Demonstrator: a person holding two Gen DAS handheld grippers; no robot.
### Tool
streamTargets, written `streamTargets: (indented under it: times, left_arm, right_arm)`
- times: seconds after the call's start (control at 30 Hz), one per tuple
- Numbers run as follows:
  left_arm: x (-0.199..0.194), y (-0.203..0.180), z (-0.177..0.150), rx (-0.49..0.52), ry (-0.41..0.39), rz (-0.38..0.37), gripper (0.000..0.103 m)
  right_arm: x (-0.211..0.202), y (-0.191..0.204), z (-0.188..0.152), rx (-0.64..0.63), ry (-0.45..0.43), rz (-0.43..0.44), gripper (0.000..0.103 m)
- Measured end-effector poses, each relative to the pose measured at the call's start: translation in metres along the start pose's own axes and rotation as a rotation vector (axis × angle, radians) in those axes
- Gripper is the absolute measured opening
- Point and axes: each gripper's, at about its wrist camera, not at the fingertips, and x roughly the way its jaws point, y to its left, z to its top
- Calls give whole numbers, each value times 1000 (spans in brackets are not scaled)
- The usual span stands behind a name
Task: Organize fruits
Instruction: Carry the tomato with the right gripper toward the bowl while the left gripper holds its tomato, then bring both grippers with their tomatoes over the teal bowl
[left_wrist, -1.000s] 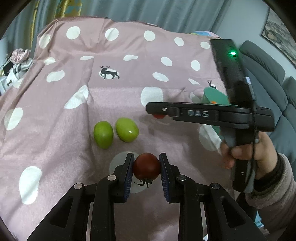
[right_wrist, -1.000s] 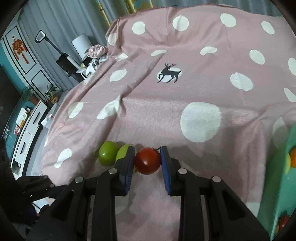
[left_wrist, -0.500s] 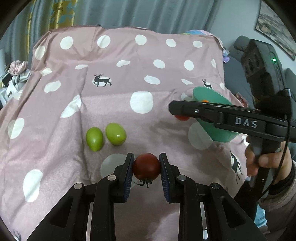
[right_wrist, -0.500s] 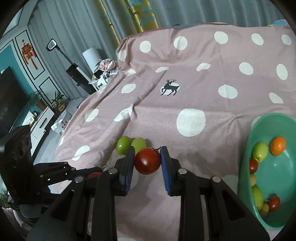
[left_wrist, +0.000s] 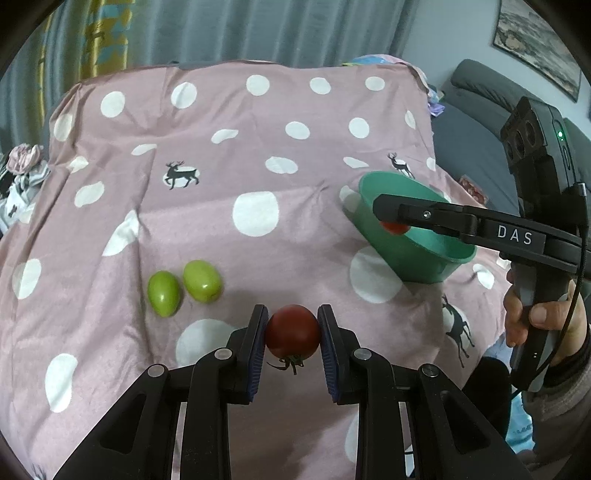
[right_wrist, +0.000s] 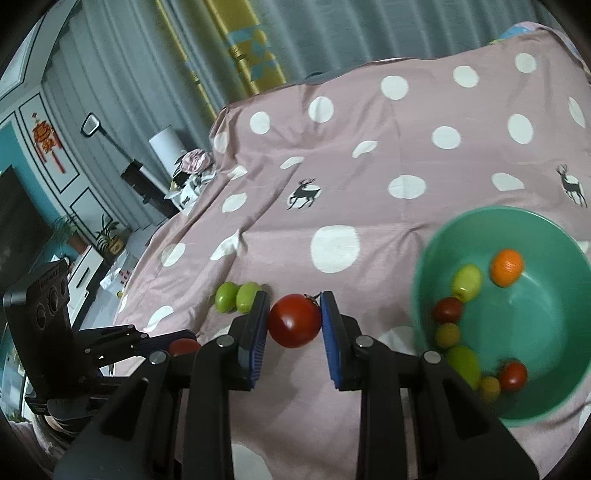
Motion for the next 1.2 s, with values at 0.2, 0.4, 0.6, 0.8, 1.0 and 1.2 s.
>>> streamTargets:
  times: [0.2,0.4,0.6,0.8,1.0,1.2]
  left_arm:
    - [6,-13,7,25,4,-15,28]
    - [13,-26,17,52,6,-20,28]
    - [20,-42,29,90,1,-28,28]
    - [34,-62,40,138,15,-42,28]
    - [47,-81,53,178,20,-54,28]
    - [61,-100,66,208,23,-73,28]
  right_arm:
    - [-13,-18,-4,40,-18,-10,29]
    - [-25,-30,-7,69,-50,-22,29]
    - [-36,-45,-9,100,-76,-41,29]
    - [-48,-61,-13,129,-94,-60,29]
    - [-60,-81,-17,159,-112,-89,29]
    - [-68,-96,-21,178,-124,-122,29]
